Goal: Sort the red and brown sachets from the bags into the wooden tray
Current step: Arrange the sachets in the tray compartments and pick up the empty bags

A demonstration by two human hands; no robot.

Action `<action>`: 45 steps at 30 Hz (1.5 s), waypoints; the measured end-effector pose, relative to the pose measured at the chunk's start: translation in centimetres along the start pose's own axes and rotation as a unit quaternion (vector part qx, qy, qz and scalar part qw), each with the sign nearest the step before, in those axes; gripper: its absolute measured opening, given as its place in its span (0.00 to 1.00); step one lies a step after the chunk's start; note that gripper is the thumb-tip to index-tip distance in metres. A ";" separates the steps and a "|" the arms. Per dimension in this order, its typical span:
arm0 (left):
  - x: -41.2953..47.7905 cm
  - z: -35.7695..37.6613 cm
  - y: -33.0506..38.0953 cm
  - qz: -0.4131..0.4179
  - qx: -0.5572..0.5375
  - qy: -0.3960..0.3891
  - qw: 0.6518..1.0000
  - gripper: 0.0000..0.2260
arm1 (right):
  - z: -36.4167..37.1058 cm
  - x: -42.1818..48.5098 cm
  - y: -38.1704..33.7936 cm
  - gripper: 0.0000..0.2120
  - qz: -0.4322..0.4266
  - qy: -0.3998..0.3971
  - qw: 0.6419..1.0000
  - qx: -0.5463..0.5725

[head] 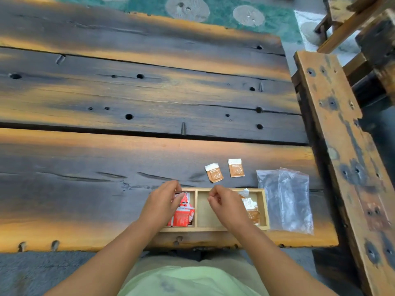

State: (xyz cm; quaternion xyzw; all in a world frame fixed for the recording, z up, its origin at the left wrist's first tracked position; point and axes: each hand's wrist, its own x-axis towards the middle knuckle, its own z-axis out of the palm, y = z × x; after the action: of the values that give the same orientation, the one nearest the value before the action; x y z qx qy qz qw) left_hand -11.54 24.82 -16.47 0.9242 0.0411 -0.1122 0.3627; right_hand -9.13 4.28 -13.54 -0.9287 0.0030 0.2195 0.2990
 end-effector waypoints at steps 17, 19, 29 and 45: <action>13.2 9.0 6.7 -0.137 0.041 -0.067 0.987 0.19 | -7.2 14.4 9.9 0.17 -0.024 -0.076 0.991 -0.103; 13.7 9.5 6.8 -0.137 0.069 -0.075 0.985 0.21 | -7.0 15.0 9.7 0.19 -0.044 -0.078 0.987 -0.136; 12.7 9.5 7.8 -0.141 0.099 -0.055 0.983 0.13 | -6.6 15.7 9.6 0.15 -0.060 -0.069 0.983 -0.157; 10.4 5.0 9.2 -0.176 -0.280 -0.073 0.941 0.03 | -9.3 8.8 5.0 0.08 0.016 -0.092 0.969 0.230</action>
State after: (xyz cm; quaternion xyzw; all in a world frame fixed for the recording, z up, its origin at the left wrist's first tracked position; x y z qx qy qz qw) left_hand -0.91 14.56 -16.41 0.7524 0.2062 -0.2253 0.5836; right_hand 1.89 -3.89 -13.21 -0.8106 0.0409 0.3025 0.4997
